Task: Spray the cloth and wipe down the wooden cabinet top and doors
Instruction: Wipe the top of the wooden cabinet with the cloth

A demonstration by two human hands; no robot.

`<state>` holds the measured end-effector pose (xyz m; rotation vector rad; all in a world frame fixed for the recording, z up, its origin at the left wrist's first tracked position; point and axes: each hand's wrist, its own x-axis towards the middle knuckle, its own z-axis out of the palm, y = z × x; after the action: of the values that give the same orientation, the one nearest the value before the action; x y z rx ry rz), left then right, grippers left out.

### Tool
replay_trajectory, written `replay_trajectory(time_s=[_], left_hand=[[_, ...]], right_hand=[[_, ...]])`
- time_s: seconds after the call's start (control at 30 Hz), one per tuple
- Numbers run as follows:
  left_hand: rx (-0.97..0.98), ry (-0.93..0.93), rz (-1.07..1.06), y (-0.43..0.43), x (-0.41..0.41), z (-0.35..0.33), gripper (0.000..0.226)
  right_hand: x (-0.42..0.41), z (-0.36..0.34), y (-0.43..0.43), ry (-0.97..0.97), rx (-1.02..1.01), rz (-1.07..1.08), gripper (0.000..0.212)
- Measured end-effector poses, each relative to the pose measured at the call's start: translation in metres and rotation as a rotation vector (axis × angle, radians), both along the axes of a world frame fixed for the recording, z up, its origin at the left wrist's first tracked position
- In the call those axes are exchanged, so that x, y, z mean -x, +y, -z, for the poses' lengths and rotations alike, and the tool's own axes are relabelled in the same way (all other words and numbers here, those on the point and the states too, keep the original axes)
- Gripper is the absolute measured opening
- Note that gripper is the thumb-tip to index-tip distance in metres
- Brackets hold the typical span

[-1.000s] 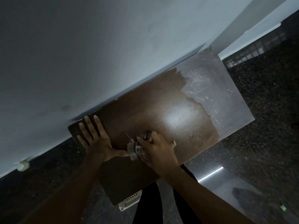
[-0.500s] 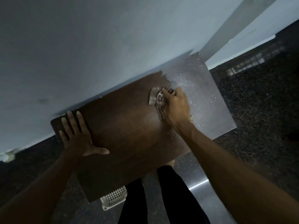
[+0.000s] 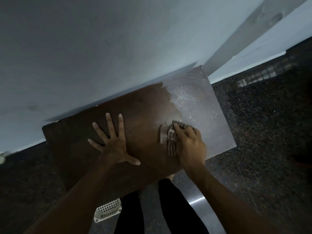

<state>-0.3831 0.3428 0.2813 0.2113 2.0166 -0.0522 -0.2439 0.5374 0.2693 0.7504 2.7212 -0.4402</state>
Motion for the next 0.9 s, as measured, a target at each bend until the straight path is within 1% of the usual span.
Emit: replay_trajectory(time_s=[0.07,0.23,0.3,0.37,0.47,0.57,0.67,0.73,0.83,0.9], left_hand=[[0.021,-0.002,-0.011,0.003,0.001,0.002,0.182],[0.054,-0.018,-0.002,0.005,0.002,0.001,0.18],[0.057,-0.024,-0.009,0.007,0.003,0.001,0.18],[0.07,-0.031,-0.01,0.007,0.003,0.0,0.179],[0.083,-0.028,-0.007,0.009,0.003,-0.002,0.179],[0.092,-0.022,-0.006,0.011,0.003,-0.002,0.181],[0.089,-0.025,-0.006,0.01,0.004,-0.002,0.181],[0.077,-0.033,-0.002,0.009,0.005,-0.001,0.18],[0.08,-0.032,0.009,0.009,0.005,0.0,0.18],[0.094,-0.026,0.007,0.011,0.006,0.001,0.181]], right_hand=[[0.041,0.002,0.007,0.026,0.005,0.007,0.063],[0.137,0.003,0.015,0.065,-0.036,-0.066,0.057],[0.156,0.005,0.016,0.051,-0.045,-0.067,0.055],[0.157,0.005,0.015,0.061,-0.027,-0.052,0.054],[0.124,0.001,0.011,0.072,0.067,-0.005,0.062],[0.048,-0.003,-0.005,0.131,0.16,0.095,0.057],[-0.034,-0.002,-0.02,0.056,0.194,0.162,0.057],[-0.069,0.002,-0.025,0.007,0.161,0.201,0.061],[-0.071,0.008,-0.03,-0.001,0.103,0.244,0.062],[-0.044,0.006,-0.032,0.055,0.143,0.332,0.054]])
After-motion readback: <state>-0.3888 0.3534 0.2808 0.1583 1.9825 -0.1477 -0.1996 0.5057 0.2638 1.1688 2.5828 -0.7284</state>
